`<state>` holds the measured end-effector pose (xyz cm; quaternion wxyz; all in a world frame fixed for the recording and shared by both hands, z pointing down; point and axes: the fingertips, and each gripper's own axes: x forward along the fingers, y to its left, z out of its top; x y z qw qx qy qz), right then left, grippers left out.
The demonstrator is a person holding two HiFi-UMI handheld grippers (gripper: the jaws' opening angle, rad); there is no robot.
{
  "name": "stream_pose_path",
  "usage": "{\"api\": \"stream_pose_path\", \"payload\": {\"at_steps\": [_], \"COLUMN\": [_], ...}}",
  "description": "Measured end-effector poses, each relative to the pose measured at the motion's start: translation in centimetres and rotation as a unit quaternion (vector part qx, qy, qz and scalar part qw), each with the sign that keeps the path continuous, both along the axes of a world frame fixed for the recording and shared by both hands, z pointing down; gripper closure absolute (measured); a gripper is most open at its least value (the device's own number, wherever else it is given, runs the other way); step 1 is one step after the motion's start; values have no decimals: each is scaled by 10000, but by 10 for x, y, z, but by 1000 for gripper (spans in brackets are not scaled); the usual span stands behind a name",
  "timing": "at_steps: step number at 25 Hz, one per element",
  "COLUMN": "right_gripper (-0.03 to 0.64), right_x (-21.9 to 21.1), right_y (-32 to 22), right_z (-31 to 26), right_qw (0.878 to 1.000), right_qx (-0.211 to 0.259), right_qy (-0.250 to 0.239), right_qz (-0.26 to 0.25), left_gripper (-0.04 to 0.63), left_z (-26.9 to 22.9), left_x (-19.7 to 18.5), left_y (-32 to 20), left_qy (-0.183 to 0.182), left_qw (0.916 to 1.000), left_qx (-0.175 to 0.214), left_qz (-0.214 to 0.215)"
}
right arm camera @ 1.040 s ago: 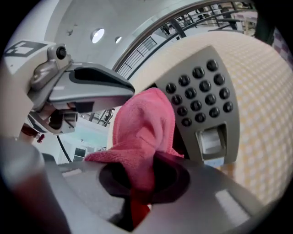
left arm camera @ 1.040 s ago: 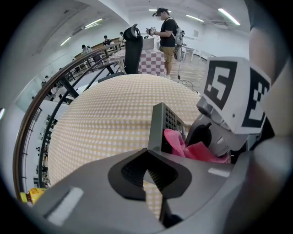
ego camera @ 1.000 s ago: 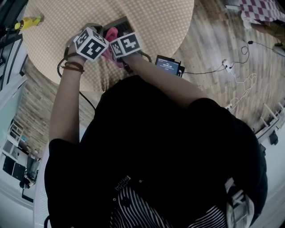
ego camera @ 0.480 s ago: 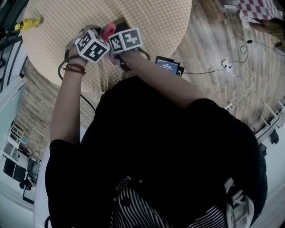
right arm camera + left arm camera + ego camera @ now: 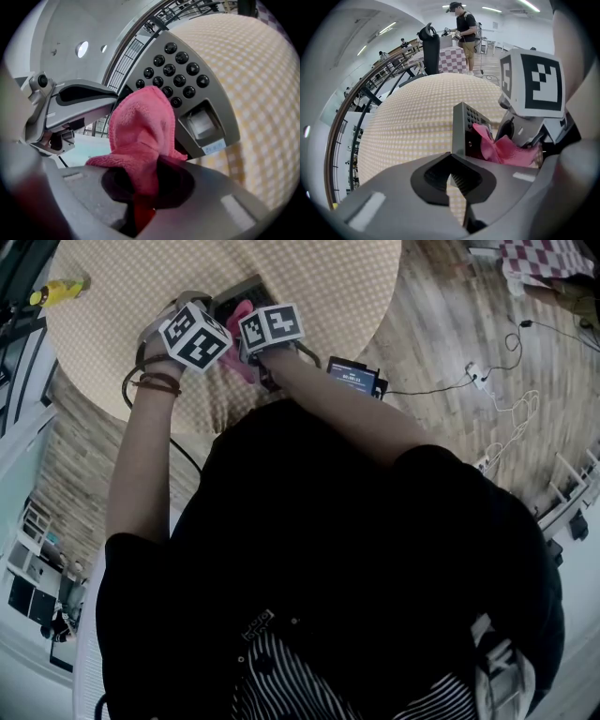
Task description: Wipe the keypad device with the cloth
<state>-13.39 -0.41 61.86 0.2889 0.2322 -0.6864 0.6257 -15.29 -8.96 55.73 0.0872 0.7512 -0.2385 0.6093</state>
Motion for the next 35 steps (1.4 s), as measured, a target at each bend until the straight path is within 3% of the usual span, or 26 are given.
{"api": "stream_pose_path", "payload": {"at_steps": [5,10,17,22,35], "right_gripper": [554,554,554,554,554], "right_x": [0,-4,-19,-19,4], "right_y": [0,-8,-32,-29,14], "right_z": [-3,-10,-42,-38,14], "right_qw": [9996,9996,9987,9987,9988], "right_qx": [-200,-163,448,405,75], "right_qy": [67,7,-221,-309,210], "right_qz": [170,231,100,83,-435], "left_gripper": [592,594,594,594,594], "left_z": [-1,1,0,3,-1], "left_x": [1,1,-4,-5,-2], "left_y": [2,2,3,2,4], "left_qy": [62,-182,-21,-130,-107], "left_qw": [10000,9994,9997,9995,9994], "left_qx": [38,192,220,270,280], "left_qz": [-10,234,92,135,154]}}
